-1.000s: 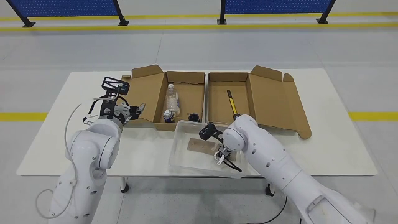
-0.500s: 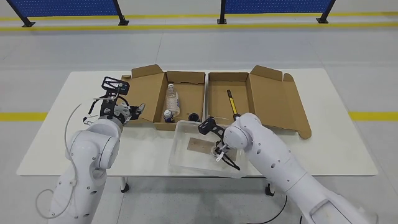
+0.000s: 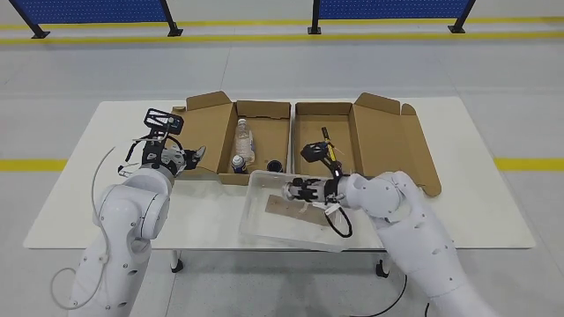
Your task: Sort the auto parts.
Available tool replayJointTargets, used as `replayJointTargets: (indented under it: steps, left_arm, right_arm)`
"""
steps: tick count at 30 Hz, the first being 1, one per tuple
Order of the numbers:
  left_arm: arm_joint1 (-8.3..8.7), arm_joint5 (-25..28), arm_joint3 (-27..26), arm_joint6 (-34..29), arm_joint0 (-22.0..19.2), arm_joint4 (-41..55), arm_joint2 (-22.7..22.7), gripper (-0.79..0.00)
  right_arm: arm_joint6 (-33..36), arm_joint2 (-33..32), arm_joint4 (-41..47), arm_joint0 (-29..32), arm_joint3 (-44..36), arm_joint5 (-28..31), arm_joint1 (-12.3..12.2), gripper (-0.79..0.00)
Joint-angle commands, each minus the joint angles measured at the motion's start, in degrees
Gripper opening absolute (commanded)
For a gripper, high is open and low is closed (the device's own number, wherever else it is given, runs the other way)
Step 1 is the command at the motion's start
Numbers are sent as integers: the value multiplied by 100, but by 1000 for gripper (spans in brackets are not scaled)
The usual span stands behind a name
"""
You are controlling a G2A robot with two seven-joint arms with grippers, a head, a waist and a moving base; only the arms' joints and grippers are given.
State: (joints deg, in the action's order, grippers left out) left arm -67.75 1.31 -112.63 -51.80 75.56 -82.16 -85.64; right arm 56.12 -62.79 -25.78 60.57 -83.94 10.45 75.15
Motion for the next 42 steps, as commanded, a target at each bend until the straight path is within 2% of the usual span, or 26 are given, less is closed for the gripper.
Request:
replayJointTargets:
  steps: [1, 6, 23, 29, 32, 37, 42]
  left_arm:
    - [0, 0, 0, 0, 0, 0, 0, 0]
    - [0, 0, 0, 0, 0, 0, 0, 0]
    - [0, 0, 0, 0, 0, 0, 0, 0]
    - [0, 0, 0, 0, 0, 0, 0, 0]
    - [0, 0, 0, 0, 0, 0, 0, 0]
    - [0, 0, 0, 0, 0, 0, 0, 0]
    - [0, 0, 0, 0, 0, 0, 0, 0]
  right_arm:
    - [-200, -125, 437, 143, 35, 155, -11, -785]
    - [-482, -205, 1091, 360, 215, 513, -18, -785]
    - [-397, 139, 819, 39, 415, 384, -41, -785]
    - [-607, 94, 801, -143, 506, 375, -51, -785]
    - [-623, 46, 525, -396, 643, 231, -69, -785]
    - [-416, 134, -486, -1033, 897, -363, -93, -785]
    - [-89, 529, -1572, -1702, 1549, -730, -54, -785]
